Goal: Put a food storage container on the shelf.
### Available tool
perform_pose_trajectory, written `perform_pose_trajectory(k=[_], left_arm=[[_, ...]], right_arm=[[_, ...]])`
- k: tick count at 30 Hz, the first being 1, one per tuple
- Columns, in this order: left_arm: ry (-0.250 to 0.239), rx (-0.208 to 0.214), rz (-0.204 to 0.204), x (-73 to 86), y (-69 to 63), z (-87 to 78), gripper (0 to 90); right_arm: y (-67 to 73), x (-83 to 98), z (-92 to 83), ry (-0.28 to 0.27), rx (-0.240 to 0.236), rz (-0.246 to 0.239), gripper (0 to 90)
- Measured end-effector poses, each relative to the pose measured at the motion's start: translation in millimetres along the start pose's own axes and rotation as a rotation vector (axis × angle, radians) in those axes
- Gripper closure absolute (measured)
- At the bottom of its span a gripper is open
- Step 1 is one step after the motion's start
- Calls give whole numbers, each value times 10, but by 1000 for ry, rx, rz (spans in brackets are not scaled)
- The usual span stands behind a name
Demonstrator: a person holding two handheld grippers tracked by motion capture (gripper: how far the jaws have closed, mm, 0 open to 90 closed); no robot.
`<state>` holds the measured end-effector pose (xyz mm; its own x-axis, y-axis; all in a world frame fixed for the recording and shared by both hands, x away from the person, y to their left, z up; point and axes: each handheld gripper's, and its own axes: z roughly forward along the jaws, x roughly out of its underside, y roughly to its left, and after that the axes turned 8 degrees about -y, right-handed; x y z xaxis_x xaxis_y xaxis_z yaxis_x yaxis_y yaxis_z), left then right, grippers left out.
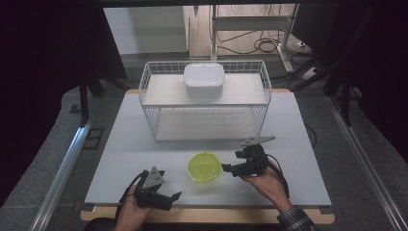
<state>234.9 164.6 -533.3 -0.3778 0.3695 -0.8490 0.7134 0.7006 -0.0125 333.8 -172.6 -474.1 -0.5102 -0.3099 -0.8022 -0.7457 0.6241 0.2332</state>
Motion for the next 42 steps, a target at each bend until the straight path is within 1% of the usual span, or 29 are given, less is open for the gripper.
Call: perform_pose_trajectory(k=[4, 9, 11, 14, 15, 20, 22, 25, 26, 29, 36, 38, 40, 42], left_arm=[[0, 1, -2, 2, 1, 2, 46], [0, 2, -5, 4, -4, 8, 47], [8, 3, 3, 3, -1, 7, 48], [10, 4, 5, 5, -3, 9, 48], [11, 4, 5, 5, -3, 9, 48], [12, 6, 6, 5, -3, 9, 49], [14, 6, 8, 6, -6, 12, 49], [16, 7, 10, 6, -12, 14, 50], [17, 7, 12, 6, -12, 15, 50], [20, 8, 15, 6, -14, 16, 50], [22, 9, 19, 7, -22, 22, 51], [23, 10, 22, 6, -22, 22, 51], [24, 10, 22, 7, -24, 22, 51], [24, 11, 23, 7, -26, 22, 51]], right_arm=[[-13, -39, 36, -3, -14, 13, 235], [-31, -91, 92, -2, -40, 41, 282], [-39, -112, 124, 1, -47, 55, 304], [-63, -145, 171, 2, -61, 74, 346], [-70, -156, 185, 7, -65, 91, 360], [-128, -182, 268, 17, -99, 141, 413], [-142, -187, 303, 24, -112, 157, 428], [-155, -188, 344, 32, -119, 170, 450], [-162, -190, 359, 42, -123, 188, 463], [-195, -185, 392, 51, -143, 221, 494], [-254, -145, 465, 70, -175, 279, 565], [-254, -130, 484, 75, -183, 291, 591], [-247, -119, 499, 81, -181, 297, 613], [-252, -113, 504, 76, -192, 319, 660]])
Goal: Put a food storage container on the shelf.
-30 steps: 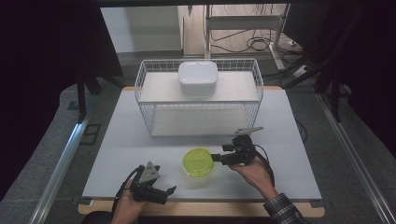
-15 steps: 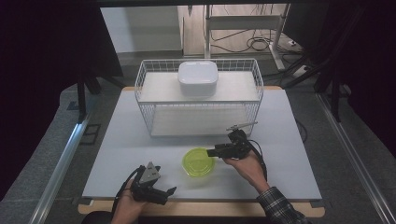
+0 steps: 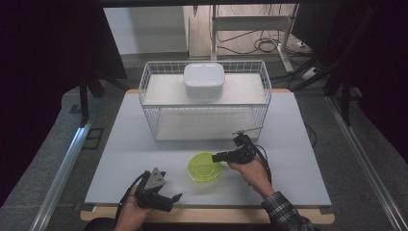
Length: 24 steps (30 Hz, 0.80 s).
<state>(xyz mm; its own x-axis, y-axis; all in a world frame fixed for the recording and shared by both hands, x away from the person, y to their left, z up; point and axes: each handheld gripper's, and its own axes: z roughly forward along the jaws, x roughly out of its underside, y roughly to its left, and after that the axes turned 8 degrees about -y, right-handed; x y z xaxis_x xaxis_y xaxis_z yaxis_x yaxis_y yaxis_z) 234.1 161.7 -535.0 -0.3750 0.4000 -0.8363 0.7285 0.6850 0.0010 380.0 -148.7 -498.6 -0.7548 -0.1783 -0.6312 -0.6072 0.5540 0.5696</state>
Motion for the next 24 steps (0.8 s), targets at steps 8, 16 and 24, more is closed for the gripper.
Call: perform_pose_trajectory(k=[8, 16, 24], left_arm=[[2, 1, 4, 0, -8, 4, 52], [2, 3, 7, -1, -12, 5, 52], [-3, 1, 2, -2, -5, -3, 52]], right_arm=[[-8, 4, -1, 12, -26, 46, 803], [75, -13, -18, -1, -55, 41, 817], [117, -52, -104, -48, -87, 52, 819]])
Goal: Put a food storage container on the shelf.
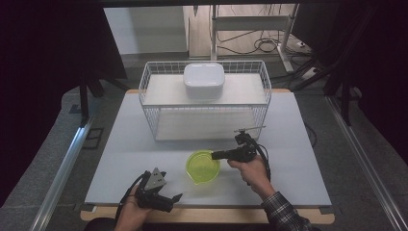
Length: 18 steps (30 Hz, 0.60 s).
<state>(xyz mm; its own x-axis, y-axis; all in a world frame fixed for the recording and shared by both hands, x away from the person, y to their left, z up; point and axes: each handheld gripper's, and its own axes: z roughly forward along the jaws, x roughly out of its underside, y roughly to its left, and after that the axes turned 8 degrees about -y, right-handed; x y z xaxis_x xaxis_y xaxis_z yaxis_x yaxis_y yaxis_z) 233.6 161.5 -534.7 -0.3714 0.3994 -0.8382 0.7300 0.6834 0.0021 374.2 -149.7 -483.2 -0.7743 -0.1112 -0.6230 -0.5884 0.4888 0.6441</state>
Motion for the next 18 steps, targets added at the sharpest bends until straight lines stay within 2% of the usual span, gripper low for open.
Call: perform_pose_trajectory(k=[10, 18], left_arm=[[-27, -2, -28, -5, 28, -25, 51], [-29, -3, -31, -5, 31, -26, 50]], right_arm=[[92, -71, -122, -42, -25, -6, 819], [181, -148, -225, -69, -34, -11, 819]])
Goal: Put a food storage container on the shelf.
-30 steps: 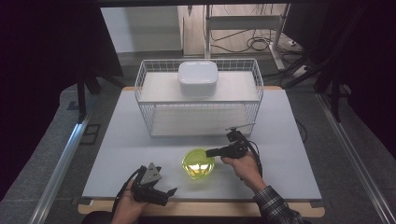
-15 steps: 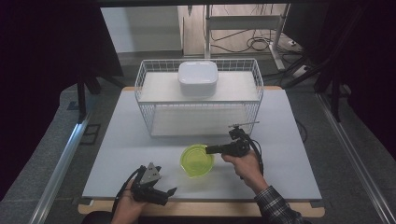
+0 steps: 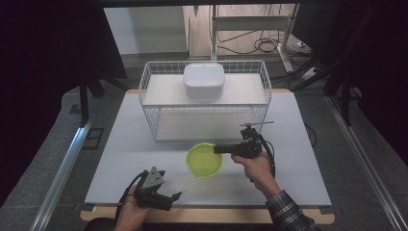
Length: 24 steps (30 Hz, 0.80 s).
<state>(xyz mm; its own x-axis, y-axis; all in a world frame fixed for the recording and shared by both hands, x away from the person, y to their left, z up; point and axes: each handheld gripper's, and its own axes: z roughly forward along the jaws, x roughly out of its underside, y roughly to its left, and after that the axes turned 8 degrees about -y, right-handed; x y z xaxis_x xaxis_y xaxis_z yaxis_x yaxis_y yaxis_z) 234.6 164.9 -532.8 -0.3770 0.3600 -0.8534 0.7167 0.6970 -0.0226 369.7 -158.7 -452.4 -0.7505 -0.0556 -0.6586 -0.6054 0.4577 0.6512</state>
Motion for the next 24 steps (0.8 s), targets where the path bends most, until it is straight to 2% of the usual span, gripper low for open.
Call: perform_pose_trajectory(k=[18, 24], left_arm=[[2, -1, -1, 2, 2, 4, 50], [4, -1, 4, 2, 7, 4, 50]], right_arm=[[218, -280, -211, -69, -17, -27, 819], [277, -393, -273, -95, -36, -11, 819]])
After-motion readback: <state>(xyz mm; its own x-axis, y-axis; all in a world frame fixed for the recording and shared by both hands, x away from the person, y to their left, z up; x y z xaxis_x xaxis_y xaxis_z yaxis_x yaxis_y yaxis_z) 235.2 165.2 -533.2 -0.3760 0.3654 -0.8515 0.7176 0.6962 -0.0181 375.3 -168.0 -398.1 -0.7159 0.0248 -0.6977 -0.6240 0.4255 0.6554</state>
